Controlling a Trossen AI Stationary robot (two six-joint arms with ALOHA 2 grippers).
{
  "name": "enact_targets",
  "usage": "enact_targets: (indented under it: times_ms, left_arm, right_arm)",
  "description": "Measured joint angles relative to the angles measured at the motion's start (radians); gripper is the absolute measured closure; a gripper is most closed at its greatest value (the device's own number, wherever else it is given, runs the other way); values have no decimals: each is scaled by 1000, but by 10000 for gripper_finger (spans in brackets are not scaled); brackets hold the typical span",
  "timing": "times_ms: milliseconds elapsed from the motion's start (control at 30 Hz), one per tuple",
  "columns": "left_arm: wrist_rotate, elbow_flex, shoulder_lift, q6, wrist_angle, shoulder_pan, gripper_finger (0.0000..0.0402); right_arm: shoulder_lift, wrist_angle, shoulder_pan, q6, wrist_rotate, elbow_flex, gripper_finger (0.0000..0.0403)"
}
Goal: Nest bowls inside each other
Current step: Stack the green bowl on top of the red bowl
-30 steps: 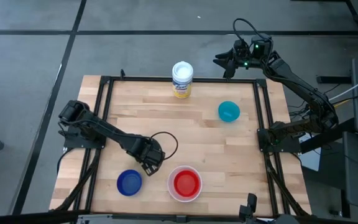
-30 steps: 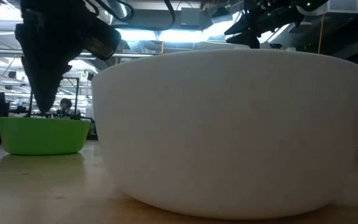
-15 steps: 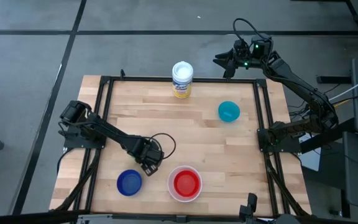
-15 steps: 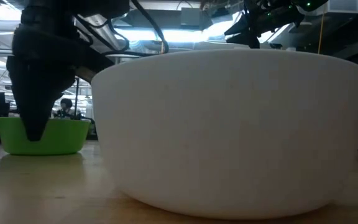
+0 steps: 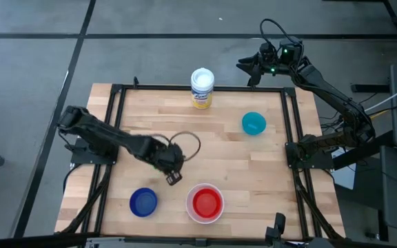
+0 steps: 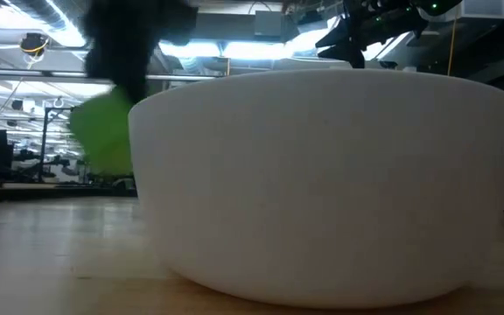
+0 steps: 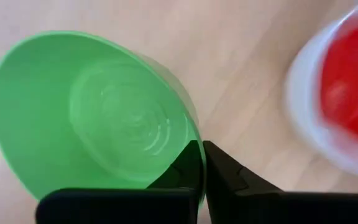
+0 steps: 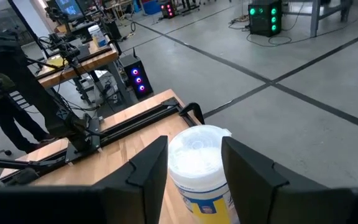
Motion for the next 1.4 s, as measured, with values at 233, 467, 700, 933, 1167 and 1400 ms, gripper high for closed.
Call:
enact_targets:
  times_ms: [233, 467, 700, 933, 1167, 1400]
  left_arm:
    - [-19, 197, -40, 170, 32, 29, 398]
    - [150, 349, 137, 276, 7, 11, 399]
    - [297, 562, 386, 415, -58, -54, 399]
    - [323, 764, 532, 507, -95, -73, 399]
    - [324, 777, 542, 522, -98, -72, 399]
    - [374, 777, 582, 546, -72, -87, 399]
  right_arm:
    - [0, 13, 0, 6, 0, 0, 239]
    - [0, 20, 0, 6, 0, 0, 239]
    - [0, 24, 0, 11, -3, 0, 247]
    - [0, 24, 0, 13, -3, 0, 237]
    - [0, 24, 0, 13, -4, 0, 243]
    - [0, 24, 0, 11, -3, 0, 246]
